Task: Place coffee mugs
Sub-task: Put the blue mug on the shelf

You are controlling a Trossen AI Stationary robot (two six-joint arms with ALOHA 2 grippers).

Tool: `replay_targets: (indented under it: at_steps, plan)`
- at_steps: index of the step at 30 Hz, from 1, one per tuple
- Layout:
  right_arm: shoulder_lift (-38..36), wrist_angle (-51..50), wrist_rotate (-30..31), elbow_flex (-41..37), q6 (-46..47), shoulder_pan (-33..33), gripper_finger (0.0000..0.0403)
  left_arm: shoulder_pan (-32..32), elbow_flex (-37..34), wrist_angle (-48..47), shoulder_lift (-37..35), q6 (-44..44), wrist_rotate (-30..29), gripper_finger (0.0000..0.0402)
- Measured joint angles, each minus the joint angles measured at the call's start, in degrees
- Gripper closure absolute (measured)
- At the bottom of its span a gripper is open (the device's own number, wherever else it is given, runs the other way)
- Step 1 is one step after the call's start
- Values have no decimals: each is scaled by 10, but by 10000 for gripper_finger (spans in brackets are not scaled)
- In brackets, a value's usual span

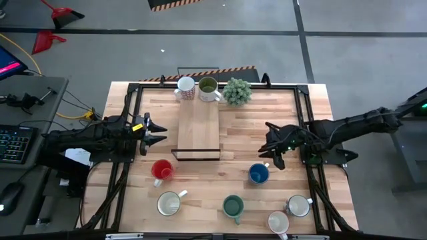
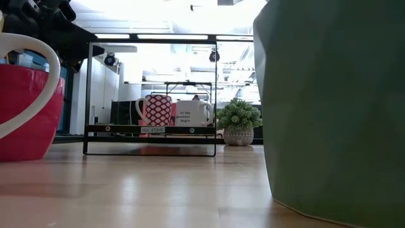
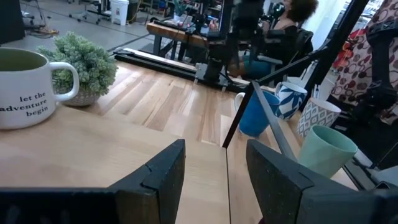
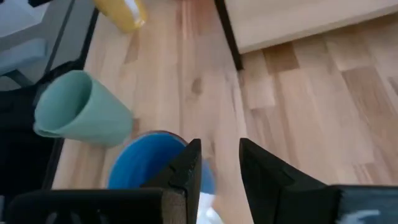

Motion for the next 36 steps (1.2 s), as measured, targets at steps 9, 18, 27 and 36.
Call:
replay_targets:
  at_steps: [9, 18, 27, 36]
  plan:
    - [77, -25, 5, 21, 16, 48, 316, 0, 0, 1, 0, -15, 0, 243]
    - [127, -24, 11, 21, 26, 74, 316, 0, 0, 26, 0, -15, 0, 243]
    - [171, -16, 42, 21, 39, 85, 316, 0, 0, 25, 0, -15, 0, 243]
    - [229, 37, 42, 21, 39, 84, 316, 0, 0, 24, 0, -14, 0, 243]
